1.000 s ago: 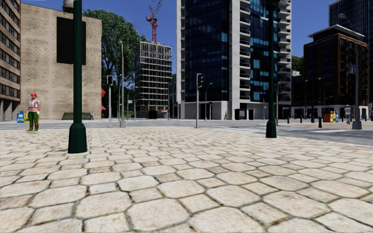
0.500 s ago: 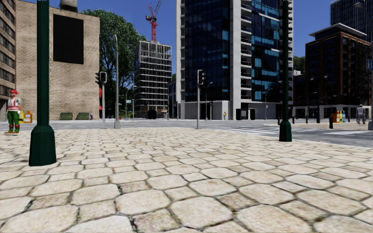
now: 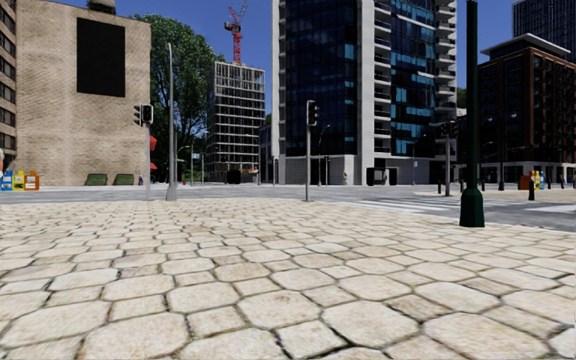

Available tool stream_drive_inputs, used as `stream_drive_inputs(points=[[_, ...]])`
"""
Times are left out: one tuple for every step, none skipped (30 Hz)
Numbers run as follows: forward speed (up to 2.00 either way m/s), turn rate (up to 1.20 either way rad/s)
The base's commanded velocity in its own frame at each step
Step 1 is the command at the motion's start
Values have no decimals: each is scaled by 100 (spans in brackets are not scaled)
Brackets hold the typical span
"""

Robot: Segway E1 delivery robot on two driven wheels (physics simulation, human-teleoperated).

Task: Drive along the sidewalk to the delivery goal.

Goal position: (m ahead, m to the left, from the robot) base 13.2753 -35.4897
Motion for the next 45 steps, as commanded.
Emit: stream_drive_inputs(points=[[200, 0], [200, 0], [200, 0], [200, 0], [200, 0], [200, 0], [200, 0], [200, 0], [200, 0], [200, 0], [200, 0], [200, 0], [200, 0], [200, 0], [200, 0], [200, 0], [200, 0], [200, 0], [200, 0], [200, 0], [200, 0], [200, 0], [200, 0], [200, 0], [200, 0], [200, 0], [200, 0], [200, 0], [200, 0], [200, 0], [200, 0], [200, 0], [200, 0], [200, 0], [200, 0], [200, 0], [200, 0], [200, 0], [200, 0], [200, 0], [200, 0], [200, 0], [200, 0], [200, 0], [200, 0]])
